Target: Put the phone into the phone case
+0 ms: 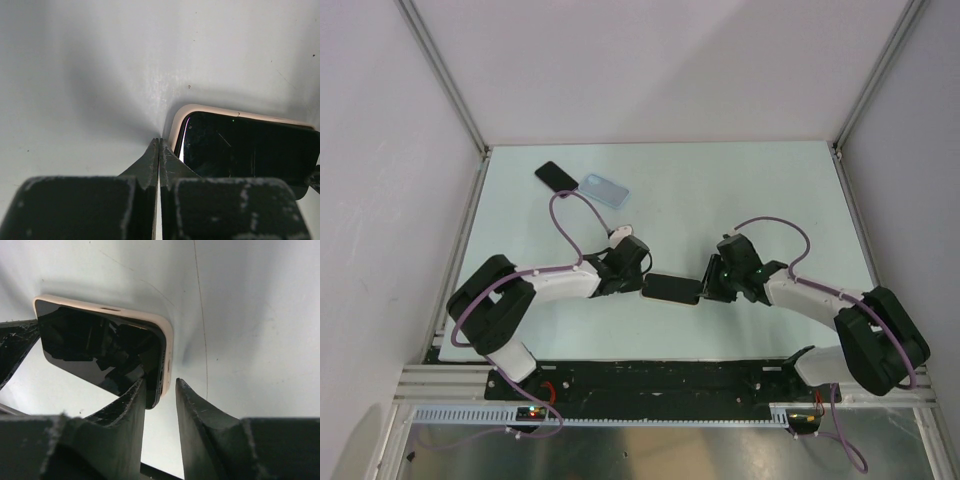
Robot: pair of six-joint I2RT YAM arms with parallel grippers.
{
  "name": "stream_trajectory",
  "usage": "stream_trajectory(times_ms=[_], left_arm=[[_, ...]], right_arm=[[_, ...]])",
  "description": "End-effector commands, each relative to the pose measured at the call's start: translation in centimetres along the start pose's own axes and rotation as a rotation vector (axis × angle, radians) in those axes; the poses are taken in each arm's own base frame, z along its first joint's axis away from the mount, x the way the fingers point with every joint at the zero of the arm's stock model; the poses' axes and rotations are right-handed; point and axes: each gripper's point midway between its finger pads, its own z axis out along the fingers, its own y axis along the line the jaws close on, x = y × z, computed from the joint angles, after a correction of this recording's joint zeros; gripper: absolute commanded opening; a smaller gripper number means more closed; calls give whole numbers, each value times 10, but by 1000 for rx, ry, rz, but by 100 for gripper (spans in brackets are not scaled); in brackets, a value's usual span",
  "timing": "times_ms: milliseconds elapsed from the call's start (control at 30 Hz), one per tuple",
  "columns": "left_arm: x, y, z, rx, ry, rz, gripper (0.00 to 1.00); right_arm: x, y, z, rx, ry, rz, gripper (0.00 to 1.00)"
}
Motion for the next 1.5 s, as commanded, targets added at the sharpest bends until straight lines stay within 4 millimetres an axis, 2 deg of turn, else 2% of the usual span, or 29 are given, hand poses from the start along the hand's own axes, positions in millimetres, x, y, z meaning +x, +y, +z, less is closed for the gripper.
stream_trajectory(times_ms=[0, 500, 833, 967, 1067, 1200, 1333, 1467], left_arm=[[9, -2, 2, 0, 40, 27, 0], [9, -6, 6, 0, 51, 42, 0], [9, -9, 7, 6, 59, 48, 0], [8, -9, 6, 7, 57, 52, 0], [4, -7, 2, 8, 46, 54, 0], [-5, -2, -9, 8, 18, 66, 1], [-14, -1, -26, 14, -11, 92, 10], [-21, -3, -38, 30, -27, 107, 17]], right_arm=[[-19, 10, 2, 5, -63, -36, 32], [-18, -11, 20, 163, -50, -121, 14], [8, -29, 35, 276, 11, -190, 11], [9, -29, 34, 284, 15, -200, 12], [0, -17, 27, 255, -11, -206, 15], [-17, 4, 10, 203, -55, -228, 26], [-23, 13, -5, 181, -78, -239, 34], [-16, 14, -11, 167, -70, -248, 36]])
